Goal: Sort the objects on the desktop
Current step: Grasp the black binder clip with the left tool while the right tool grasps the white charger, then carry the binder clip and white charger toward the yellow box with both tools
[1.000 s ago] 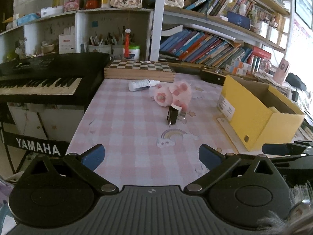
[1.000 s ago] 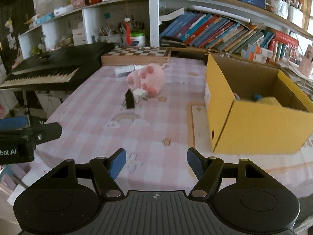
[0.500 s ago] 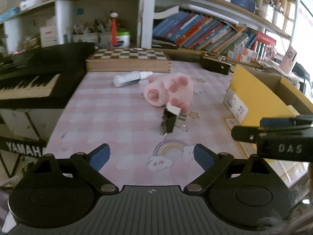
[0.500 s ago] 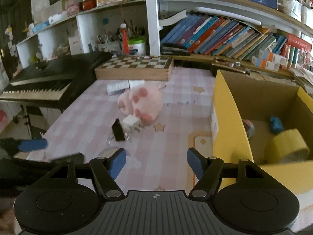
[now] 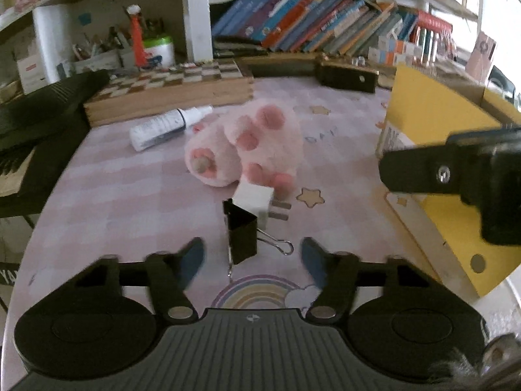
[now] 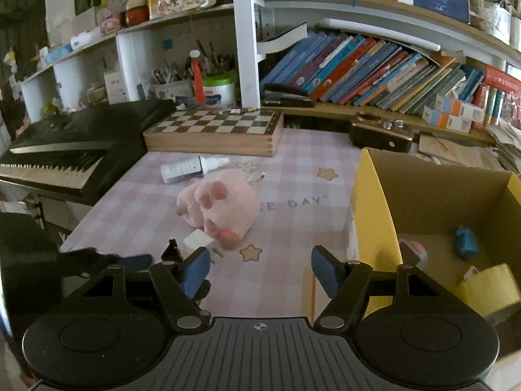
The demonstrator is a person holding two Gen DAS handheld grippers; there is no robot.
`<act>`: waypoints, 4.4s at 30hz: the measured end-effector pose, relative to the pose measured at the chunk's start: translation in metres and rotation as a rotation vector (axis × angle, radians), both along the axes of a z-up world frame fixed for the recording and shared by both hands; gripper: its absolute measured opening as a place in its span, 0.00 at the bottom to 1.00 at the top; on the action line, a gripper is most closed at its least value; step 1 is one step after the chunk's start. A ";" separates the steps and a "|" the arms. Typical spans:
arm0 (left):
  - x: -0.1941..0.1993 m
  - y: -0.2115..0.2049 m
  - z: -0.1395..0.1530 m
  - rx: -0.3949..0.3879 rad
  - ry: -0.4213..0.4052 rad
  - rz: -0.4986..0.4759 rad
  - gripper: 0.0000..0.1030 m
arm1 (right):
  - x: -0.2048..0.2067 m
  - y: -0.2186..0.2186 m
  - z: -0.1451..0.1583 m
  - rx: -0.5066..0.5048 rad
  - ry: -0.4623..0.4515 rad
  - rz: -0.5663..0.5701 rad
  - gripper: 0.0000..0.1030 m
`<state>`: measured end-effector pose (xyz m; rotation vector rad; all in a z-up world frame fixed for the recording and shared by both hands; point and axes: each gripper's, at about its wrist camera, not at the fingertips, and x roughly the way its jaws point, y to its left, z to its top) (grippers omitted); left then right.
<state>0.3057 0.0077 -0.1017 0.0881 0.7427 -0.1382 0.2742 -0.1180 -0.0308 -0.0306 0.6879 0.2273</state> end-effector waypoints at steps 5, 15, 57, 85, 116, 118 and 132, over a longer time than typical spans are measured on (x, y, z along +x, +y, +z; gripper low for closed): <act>0.004 0.014 -0.001 -0.011 0.017 0.005 0.37 | 0.014 0.005 -0.006 0.001 0.028 0.024 0.68; -0.024 0.074 0.024 -0.076 0.002 0.149 0.37 | 0.055 0.051 -0.042 -0.038 0.145 0.176 0.67; -0.114 0.074 0.112 -0.272 -0.140 -0.031 0.37 | -0.043 0.011 0.026 0.057 0.039 0.089 0.36; -0.249 0.060 0.107 -0.286 -0.080 -0.258 0.37 | -0.211 -0.002 0.017 0.069 0.073 -0.097 0.36; -0.227 -0.036 0.107 -0.292 -0.041 -0.549 0.37 | -0.237 -0.083 0.013 0.077 0.106 -0.362 0.36; -0.221 -0.044 0.107 -0.294 -0.038 -0.556 0.37 | -0.233 -0.091 0.013 0.075 0.112 -0.364 0.36; -0.180 -0.096 0.110 -0.286 -0.032 -0.573 0.37 | -0.195 -0.142 0.014 0.079 0.124 -0.367 0.36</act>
